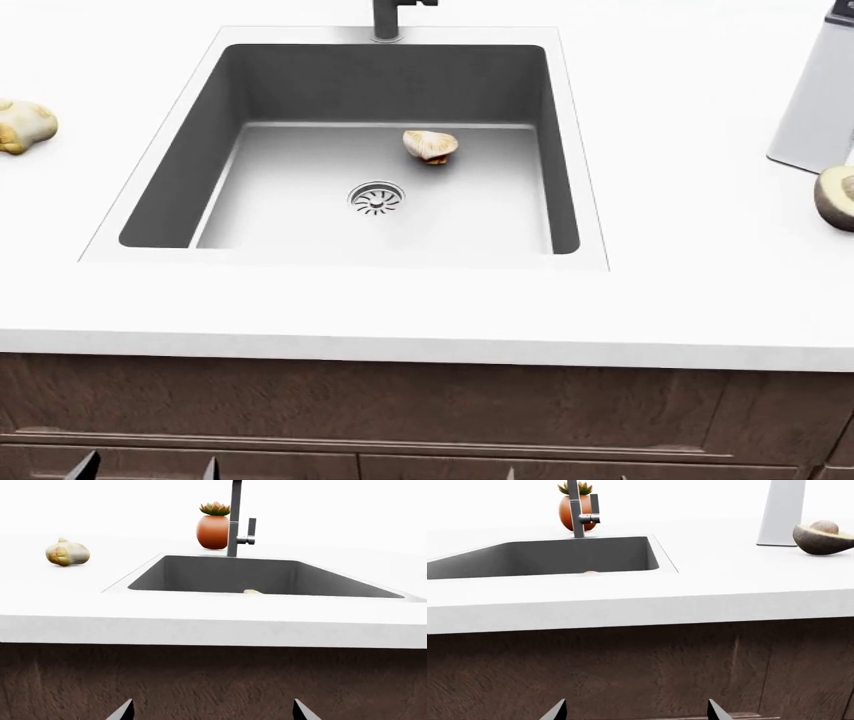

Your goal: Turn on the sink faucet.

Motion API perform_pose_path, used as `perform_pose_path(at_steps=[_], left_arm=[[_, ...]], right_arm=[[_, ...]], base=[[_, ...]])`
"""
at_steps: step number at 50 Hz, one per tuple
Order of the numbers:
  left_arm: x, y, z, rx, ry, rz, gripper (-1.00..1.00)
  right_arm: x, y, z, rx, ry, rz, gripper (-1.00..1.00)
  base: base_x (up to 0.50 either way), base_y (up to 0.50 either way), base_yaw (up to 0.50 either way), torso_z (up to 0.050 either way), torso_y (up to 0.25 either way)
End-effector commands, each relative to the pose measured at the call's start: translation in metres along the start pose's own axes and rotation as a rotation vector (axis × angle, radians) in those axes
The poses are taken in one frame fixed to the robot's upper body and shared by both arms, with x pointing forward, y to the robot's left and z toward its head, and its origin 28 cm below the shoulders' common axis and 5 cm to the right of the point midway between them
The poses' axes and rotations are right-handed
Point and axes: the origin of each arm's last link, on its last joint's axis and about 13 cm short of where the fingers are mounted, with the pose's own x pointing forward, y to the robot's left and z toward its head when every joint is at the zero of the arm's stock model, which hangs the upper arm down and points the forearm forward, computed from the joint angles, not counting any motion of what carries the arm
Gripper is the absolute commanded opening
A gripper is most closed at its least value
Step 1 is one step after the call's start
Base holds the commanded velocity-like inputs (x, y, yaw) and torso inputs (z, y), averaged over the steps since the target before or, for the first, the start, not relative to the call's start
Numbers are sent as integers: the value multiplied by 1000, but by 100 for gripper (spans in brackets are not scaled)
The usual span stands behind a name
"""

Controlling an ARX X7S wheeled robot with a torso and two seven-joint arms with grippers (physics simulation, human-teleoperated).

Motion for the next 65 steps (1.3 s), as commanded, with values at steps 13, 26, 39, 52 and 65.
perform_pose_path(at_steps=[13, 26, 39, 52, 65], left_arm=[[10, 5, 139, -72, -95, -67, 100], [78, 18, 207, 42, -141, -103, 100], [164, 32, 230, 111, -76, -80, 100], [182, 36, 221, 111, -14, -75, 100], [181, 41, 219, 108, 0, -63, 100]], right_arm=[[-4, -13, 148, -136, -196, -13, 100], [40, -35, 227, -184, -234, 38, 100], [120, -42, 235, -117, -114, 125, 100], [127, -41, 226, -143, -79, 132, 100], [126, -40, 226, -143, -90, 125, 100]], base=[[0, 0, 0, 0, 0], [0, 0, 0, 0, 0], [0, 0, 0, 0, 0], [169, 0, 0, 0, 0], [500, 0, 0, 0, 0]])
